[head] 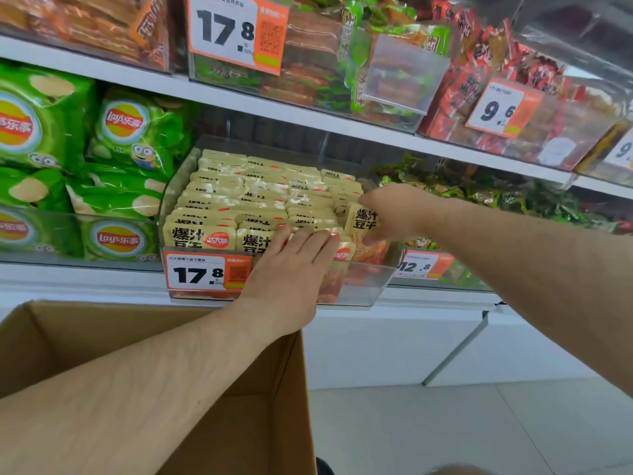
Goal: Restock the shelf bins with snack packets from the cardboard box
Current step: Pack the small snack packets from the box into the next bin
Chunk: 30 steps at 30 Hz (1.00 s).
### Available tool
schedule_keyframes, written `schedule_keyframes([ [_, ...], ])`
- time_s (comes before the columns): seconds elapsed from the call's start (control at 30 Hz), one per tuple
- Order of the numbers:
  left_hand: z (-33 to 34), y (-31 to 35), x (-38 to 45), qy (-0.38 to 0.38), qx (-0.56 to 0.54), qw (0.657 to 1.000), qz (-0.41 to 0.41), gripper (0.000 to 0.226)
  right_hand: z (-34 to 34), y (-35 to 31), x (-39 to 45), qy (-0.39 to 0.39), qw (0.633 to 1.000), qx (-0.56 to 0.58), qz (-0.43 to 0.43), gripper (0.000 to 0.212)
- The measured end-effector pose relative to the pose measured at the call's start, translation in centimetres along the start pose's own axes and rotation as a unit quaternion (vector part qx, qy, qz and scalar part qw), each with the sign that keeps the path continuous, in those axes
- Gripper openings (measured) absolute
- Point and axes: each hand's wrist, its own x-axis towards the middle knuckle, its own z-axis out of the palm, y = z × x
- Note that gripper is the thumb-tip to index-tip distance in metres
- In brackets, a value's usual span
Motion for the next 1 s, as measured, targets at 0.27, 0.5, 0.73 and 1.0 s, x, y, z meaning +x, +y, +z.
schedule_keyframes([
  [0.27,0.2,0.0,0.1,0.002,-0.004,1.0,-0.001,0.084,3.4,-0.9,-0.3,0.042,0.969,-0.24,-0.035,0.061],
  [0.5,0.3,0.0,0.0,-0.005,0.006,1.0,0.0,0.081,4.3,-1.3,-0.4,0.101,0.977,-0.186,-0.008,0.052],
  [0.73,0.1,0.1,0.2,-0.023,0.017,1.0,-0.003,0.084,4.7,-1.8,-0.1,0.105,0.984,-0.145,0.017,0.071],
  [1.0,-3.0,-0.4,-0.3,-0.016,-0.067,0.997,0.023,0.082,2.5,-2.8,-1.9,0.084,0.992,-0.079,0.054,0.068],
])
